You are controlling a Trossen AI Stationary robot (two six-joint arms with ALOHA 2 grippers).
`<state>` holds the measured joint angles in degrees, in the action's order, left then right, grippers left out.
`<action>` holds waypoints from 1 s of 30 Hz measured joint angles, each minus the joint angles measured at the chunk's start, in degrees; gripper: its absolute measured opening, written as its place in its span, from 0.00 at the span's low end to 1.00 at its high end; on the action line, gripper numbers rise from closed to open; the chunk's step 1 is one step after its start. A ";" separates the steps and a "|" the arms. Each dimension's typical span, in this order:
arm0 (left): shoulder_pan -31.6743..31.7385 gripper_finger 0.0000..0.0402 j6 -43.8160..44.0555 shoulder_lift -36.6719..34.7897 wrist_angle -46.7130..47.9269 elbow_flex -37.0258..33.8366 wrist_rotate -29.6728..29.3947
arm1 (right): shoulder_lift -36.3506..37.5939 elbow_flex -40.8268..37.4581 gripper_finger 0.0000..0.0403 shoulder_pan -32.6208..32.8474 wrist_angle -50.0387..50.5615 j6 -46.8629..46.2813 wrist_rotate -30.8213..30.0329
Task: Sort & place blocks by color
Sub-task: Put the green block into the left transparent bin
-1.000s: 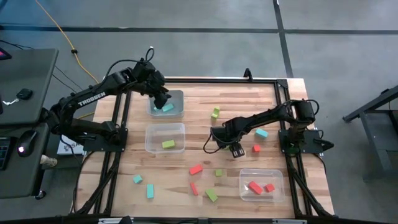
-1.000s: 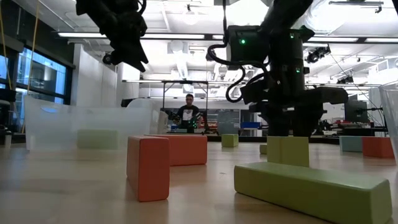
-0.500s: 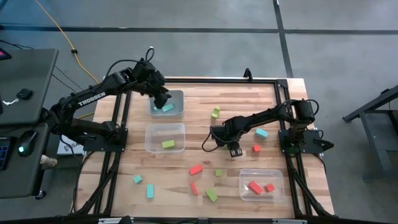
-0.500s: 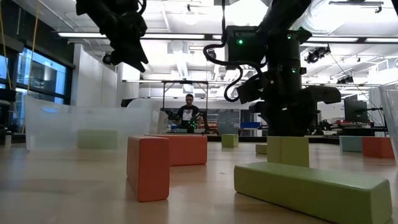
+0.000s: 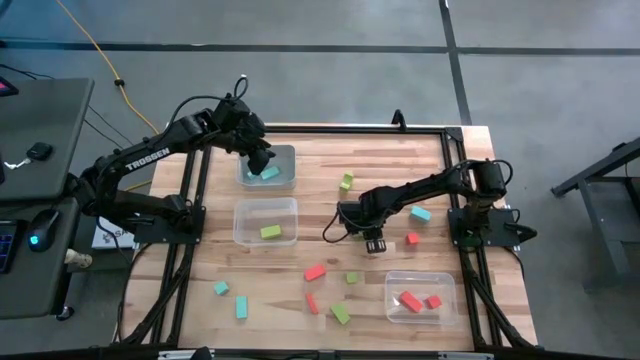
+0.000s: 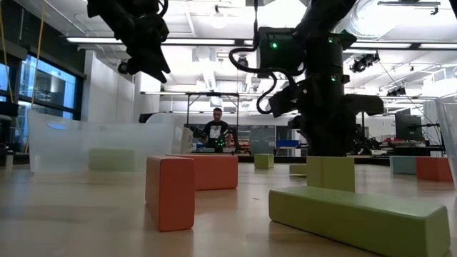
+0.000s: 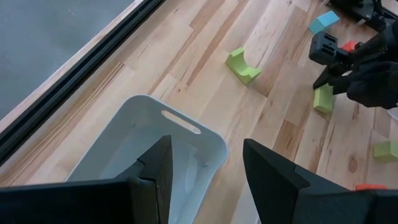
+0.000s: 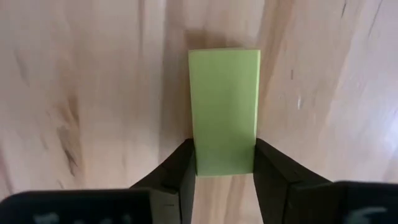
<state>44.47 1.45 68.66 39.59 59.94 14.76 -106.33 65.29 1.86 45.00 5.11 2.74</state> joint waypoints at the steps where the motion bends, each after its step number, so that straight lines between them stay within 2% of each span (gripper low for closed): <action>1: 0.00 0.37 0.07 0.00 0.00 0.00 0.02 | 0.13 0.64 0.25 0.02 -0.42 -0.36 0.15; 5: 0.00 0.37 1.89 0.00 0.01 0.00 0.00 | 1.63 4.61 0.25 -0.54 -1.15 -2.45 -0.39; 8: 0.00 0.37 6.14 0.00 0.00 0.00 0.02 | 1.58 8.72 0.25 -1.57 -1.18 -3.88 -3.21; 17: 0.00 0.37 30.96 0.00 0.00 0.00 0.43 | 1.63 19.67 0.25 -5.10 -1.56 -5.73 -9.25; 24: -0.27 0.37 37.35 0.02 -3.67 0.00 8.59 | 1.65 26.09 0.25 -6.81 -3.12 -5.75 -13.72; 30: -3.16 0.37 41.32 0.02 -8.99 0.00 10.14 | 1.67 29.64 0.25 -7.54 -3.75 -5.66 -16.30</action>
<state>41.31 42.77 68.69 30.60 59.94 24.91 -104.66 94.93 -5.68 41.25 -0.55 -13.56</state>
